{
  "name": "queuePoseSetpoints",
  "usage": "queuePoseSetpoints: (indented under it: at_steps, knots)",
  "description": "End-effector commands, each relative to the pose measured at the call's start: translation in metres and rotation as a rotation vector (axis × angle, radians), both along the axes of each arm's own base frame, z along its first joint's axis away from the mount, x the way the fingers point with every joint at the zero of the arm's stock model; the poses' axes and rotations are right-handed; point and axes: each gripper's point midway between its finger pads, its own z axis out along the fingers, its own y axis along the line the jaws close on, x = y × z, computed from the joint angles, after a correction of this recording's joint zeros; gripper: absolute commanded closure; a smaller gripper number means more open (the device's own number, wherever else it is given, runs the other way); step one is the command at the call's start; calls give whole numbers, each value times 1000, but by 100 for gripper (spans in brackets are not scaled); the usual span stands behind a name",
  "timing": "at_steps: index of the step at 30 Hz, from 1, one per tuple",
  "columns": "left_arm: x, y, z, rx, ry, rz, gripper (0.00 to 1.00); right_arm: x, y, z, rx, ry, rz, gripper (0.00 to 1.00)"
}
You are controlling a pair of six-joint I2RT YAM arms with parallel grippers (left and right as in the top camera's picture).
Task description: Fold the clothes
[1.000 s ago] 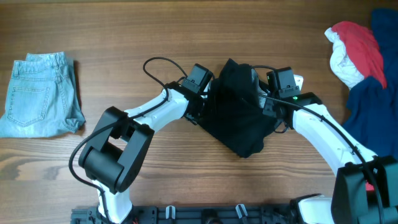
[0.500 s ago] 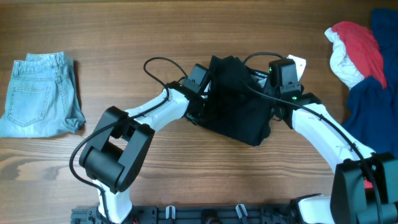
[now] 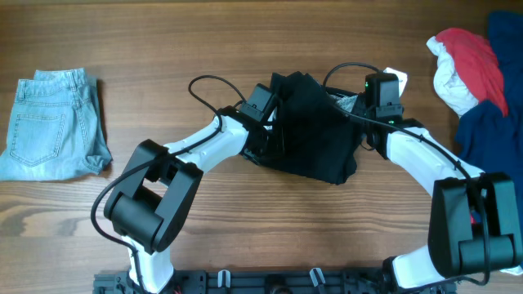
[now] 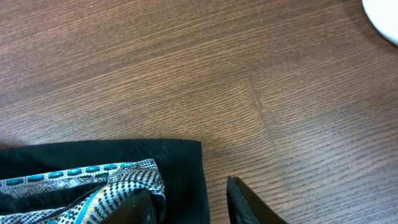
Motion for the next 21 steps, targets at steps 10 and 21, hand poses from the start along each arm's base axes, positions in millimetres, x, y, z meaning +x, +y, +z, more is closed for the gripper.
queuePoseSetpoints:
  at_steps: [10,21]
  knots:
    - [-29,39,-53,192,109,16,76,28,-83,70,-136,-100,-107,61]
    - [-29,39,-53,191,108,17,76,47,-99,85,-344,-111,169,60]
